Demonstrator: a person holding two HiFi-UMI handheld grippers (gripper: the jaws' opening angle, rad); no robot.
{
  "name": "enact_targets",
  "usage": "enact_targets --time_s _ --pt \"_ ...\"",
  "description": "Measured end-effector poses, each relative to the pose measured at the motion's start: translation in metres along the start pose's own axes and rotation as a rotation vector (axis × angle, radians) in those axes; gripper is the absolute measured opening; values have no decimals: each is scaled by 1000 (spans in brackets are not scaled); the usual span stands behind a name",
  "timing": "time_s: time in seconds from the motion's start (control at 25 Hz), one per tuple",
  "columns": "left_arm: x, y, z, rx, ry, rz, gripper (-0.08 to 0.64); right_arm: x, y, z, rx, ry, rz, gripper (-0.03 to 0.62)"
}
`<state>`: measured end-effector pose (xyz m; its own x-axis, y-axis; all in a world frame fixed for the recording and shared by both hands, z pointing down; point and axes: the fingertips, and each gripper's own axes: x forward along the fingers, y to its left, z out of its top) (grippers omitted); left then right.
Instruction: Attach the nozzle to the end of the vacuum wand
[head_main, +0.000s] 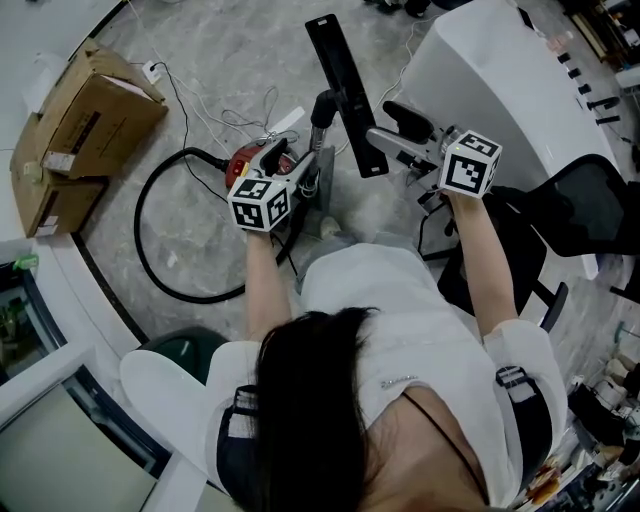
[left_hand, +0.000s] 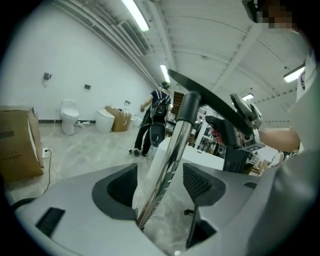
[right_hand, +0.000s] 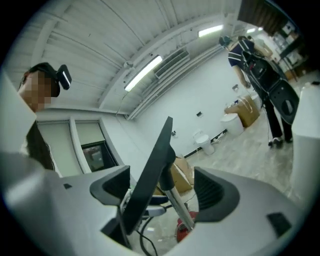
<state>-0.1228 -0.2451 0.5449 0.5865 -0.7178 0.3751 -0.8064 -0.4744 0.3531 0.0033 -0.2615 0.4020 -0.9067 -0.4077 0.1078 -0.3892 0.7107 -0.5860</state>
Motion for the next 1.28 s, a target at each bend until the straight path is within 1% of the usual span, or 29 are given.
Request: enact_targets --time_s 0.08,0.16,0.24,0.28,0.36,0.44,0.52,0.64,0.72,0.84,0.92,0.96,1.04,1.08,1.16,1.28 --pt "-9 0 13 -25 -56 23 272 -5 -2 3 -87 -2 -62 379" --pt "-18 -3 24 -29 -105 47 272 -11 -7 6 -191 -18 -152 383" --pt "-27 -8 34 8 -137 89 272 -17 -6 10 -268 -35 -207 383" --pt "-31 -12 39 31 -151 112 272 -20 -2 12 -281 -47 -209 383" --pt "-39 -20 49 57 -186 138 272 -25 13 14 -254 -70 -158 382" --pt "-47 -29 61 59 -225 144 271 -31 26 17 -235 -91 -116 382" --pt "-54 -37 72 62 -256 148 270 -39 31 22 -263 -122 -142 382" --pt "-61 -54 84 72 -286 154 270 -60 26 31 -277 -193 -220 382" --pt "-65 -67 88 68 -306 153 268 -72 27 33 -263 -216 -225 382" --pt "-72 -84 95 29 -350 151 268 -82 33 26 -269 -186 -204 382" --pt "-79 -91 97 13 -372 174 268 -87 35 22 -300 -172 -237 382" --pt "-80 -95 95 22 -370 193 268 -90 33 20 -306 -171 -267 380" --pt "-80 -105 88 52 -343 228 268 -97 27 16 -288 -169 -322 379" --pt "-80 -111 84 56 -333 240 268 -99 26 13 -273 -165 -336 379" --pt "-84 -122 80 42 -338 259 267 -101 28 7 -264 -149 -342 379" --pt "-91 -135 82 27 -357 304 256 -102 33 -1 -282 -119 -352 377"
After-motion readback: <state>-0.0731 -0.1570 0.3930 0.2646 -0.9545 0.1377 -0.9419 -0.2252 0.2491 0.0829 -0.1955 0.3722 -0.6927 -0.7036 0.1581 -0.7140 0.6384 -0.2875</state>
